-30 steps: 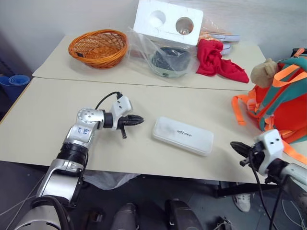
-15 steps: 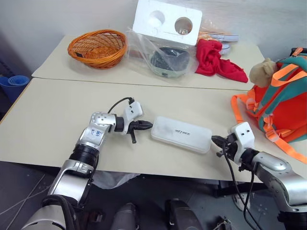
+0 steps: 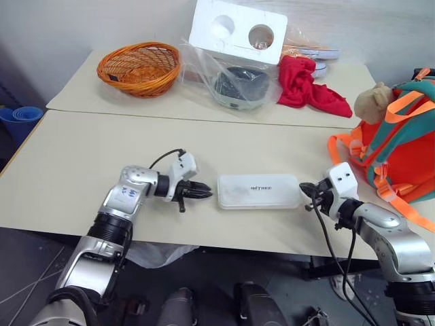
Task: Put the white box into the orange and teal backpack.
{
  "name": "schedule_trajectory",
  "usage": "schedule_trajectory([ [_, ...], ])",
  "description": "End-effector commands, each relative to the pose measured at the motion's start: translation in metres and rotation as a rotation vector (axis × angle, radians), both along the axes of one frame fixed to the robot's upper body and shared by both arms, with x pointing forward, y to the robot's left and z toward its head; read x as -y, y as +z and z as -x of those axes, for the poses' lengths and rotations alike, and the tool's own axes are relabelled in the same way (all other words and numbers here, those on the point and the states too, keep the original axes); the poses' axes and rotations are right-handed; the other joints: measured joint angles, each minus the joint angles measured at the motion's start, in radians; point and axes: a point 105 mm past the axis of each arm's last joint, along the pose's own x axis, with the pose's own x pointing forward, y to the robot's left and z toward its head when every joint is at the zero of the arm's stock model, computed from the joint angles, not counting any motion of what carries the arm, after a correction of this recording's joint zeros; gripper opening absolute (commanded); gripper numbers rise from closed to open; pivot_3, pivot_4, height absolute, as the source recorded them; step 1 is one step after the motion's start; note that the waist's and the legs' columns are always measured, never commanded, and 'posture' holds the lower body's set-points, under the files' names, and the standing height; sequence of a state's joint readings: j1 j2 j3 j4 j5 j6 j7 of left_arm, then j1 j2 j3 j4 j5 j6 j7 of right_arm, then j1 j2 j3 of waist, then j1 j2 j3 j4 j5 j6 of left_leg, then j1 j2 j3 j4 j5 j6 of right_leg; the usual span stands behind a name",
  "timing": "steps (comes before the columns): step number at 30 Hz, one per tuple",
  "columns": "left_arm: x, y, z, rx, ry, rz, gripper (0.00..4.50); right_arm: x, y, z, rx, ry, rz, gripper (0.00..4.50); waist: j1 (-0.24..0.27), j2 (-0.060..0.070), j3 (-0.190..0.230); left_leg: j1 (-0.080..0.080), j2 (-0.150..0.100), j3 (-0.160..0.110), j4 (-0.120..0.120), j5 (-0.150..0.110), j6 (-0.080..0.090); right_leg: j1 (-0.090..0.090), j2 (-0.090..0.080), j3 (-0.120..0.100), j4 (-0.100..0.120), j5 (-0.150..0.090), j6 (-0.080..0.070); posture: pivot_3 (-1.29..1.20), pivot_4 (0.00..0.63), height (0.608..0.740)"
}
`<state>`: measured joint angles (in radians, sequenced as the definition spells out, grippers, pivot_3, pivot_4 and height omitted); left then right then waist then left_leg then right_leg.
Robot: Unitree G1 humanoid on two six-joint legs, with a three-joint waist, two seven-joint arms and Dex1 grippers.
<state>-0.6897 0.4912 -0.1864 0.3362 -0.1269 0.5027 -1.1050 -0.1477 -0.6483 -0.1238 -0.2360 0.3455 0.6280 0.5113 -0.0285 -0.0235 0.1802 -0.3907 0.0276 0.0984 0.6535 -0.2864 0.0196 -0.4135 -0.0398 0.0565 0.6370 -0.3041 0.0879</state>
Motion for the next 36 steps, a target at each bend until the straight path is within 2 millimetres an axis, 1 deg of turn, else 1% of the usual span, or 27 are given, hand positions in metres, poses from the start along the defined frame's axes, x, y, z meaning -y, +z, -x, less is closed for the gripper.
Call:
schedule_trajectory([
  [1, -0.008, 0.016, -0.008, -0.129, 0.102, 0.097, 1.83, 0.006, 0.011, 0.002, 0.048, 0.003, 0.028, 0.00, 0.000, 0.000, 0.000, 0.000, 0.000, 0.000, 0.000, 0.000, 0.000, 0.000, 0.000, 0.000, 0.000, 0.000, 0.000, 0.00, 0.150, 0.740],
  [2, -0.009, 0.017, -0.007, -0.164, 0.115, 0.110, 2.15, 0.007, 0.011, 0.003, 0.047, 0.002, 0.029, 0.00, 0.000, 0.000, 0.000, 0.000, 0.000, 0.000, 0.001, 0.000, 0.000, 0.000, 0.000, 0.000, 0.000, 0.000, 0.000, 0.00, 0.150, 0.740],
  [5, -0.012, 0.024, 0.007, -0.396, 0.129, 0.193, 2.96, 0.010, 0.008, 0.005, 0.044, -0.005, 0.040, 0.00, -0.001, 0.000, 0.000, 0.000, 0.000, 0.000, 0.001, 0.000, 0.000, 0.000, 0.000, 0.000, 0.000, 0.000, 0.000, 0.00, 0.150, 0.740],
  [7, -0.013, 0.026, 0.010, -0.515, 0.174, 0.230, 3.46, 0.010, 0.006, 0.005, 0.044, -0.005, 0.042, 0.00, -0.005, 0.000, 0.000, 0.000, 0.000, 0.000, 0.001, 0.000, 0.000, 0.000, 0.001, 0.000, 0.001, 0.000, 0.000, 0.00, 0.150, 0.740],
  [9, -0.011, 0.024, 0.012, -0.591, 0.217, 0.250, 4.03, 0.007, 0.004, 0.005, 0.043, -0.003, 0.039, 0.00, -0.005, 0.000, 0.000, 0.000, 0.001, 0.000, 0.001, 0.000, 0.000, 0.000, 0.001, 0.000, 0.001, 0.000, 0.000, 0.00, 0.150, 0.740],
  [11, -0.008, 0.021, 0.014, -0.642, 0.246, 0.258, 4.46, 0.005, 0.001, 0.005, 0.043, -0.002, 0.032, 0.00, -0.003, 0.000, 0.000, 0.000, 0.001, -0.001, 0.001, 0.000, 0.000, 0.000, 0.001, 0.000, 0.002, 0.000, 0.000, 0.00, 0.150, 0.740],
  [13, -0.001, 0.021, 0.012, -0.675, 0.278, 0.281, 4.46, 0.001, -0.002, 0.004, 0.043, -0.004, 0.019, 0.00, -0.002, 0.000, 0.000, 0.000, 0.000, -0.001, 0.002, 0.000, -0.001, 0.000, 0.001, 0.000, 0.002, 0.000, 0.000, 0.00, 0.150, 0.740],
  [15, 0.006, 0.022, 0.014, -0.766, 0.299, 0.319, 4.46, -0.004, -0.005, 0.004, 0.044, -0.002, 0.008, 0.00, 0.000, 0.000, 0.000, 0.000, 0.000, -0.001, 0.002, 0.000, -0.001, 0.000, 0.000, 0.000, 0.002, 0.000, 0.000, 0.00, 0.150, 0.740],
  [20, 0.023, 0.007, 0.020, -0.846, 0.330, 0.289, 4.46, -0.017, -0.009, 0.001, 0.048, 0.018, -0.006, 0.00, 0.001, 0.000, 0.000, 0.000, 0.000, -0.001, 0.003, 0.001, -0.002, 0.000, 0.000, 0.000, 0.003, 0.000, 0.000, 0.00, 0.150, 0.740],
  [23, 0.039, 0.004, 0.024, -0.867, 0.302, 0.289, 4.46, -0.025, -0.010, -0.002, 0.054, 0.027, -0.015, 0.00, 0.002, 0.000, 0.000, 0.001, 0.000, -0.001, 0.003, 0.001, -0.003, 0.001, 0.000, -0.001, 0.003, 0.000, 0.000, 0.00, 0.150, 0.740],
  [28, 0.056, 0.015, 0.015, -0.861, 0.291, 0.363, 4.46, -0.031, -0.009, -0.003, 0.060, 0.028, -0.030, 0.00, 0.005, 0.000, 0.000, 0.001, -0.001, -0.002, 0.003, 0.002, -0.004, 0.002, -0.001, -0.001, 0.003, 0.000, 0.000, 0.00, 0.150, 0.740],
  [32, 0.061, 0.023, 0.010, -0.861, 0.283, 0.400, 4.46, -0.033, -0.011, -0.001, 0.058, 0.028, -0.035, 0.00, 0.002, 0.000, 0.000, 0.001, -0.001, -0.002, 0.003, 0.002, -0.004, 0.002, -0.001, -0.001, 0.003, 0.000, 0.000, 0.00, 0.150, 0.740],
  [33, 0.061, 0.025, 0.008, -0.849, 0.282, 0.406, 4.17, -0.032, -0.012, -0.001, 0.057, 0.026, -0.038, 0.00, 0.002, 0.000, 0.000, 0.001, -0.001, -0.002, 0.003, 0.002, -0.005, 0.001, -0.001, -0.001, 0.003, 0.000, 0.000, 0.00, 0.150, 0.740],
  [35, 0.062, 0.031, 0.005, -0.844, 0.268, 0.436, 3.87, -0.031, -0.012, 0.000, 0.057, 0.021, -0.043, 0.00, 0.001, 0.000, 0.000, 0.001, -0.001, -0.002, 0.002, 0.002, -0.005, 0.001, -0.001, -0.001, 0.003, 0.000, 0.000, 0.00, 0.150, 0.740],
  [36, 0.062, 0.034, 0.005, -0.845, 0.260, 0.447, 3.61, -0.030, -0.012, 0.000, 0.057, 0.019, -0.045, 0.00, 0.001, 0.000, 0.000, 0.001, -0.001, -0.002, 0.002, 0.002, -0.005, 0.001, -0.001, -0.001, 0.003, 0.000, 0.000, 0.00, 0.150, 0.740],
])
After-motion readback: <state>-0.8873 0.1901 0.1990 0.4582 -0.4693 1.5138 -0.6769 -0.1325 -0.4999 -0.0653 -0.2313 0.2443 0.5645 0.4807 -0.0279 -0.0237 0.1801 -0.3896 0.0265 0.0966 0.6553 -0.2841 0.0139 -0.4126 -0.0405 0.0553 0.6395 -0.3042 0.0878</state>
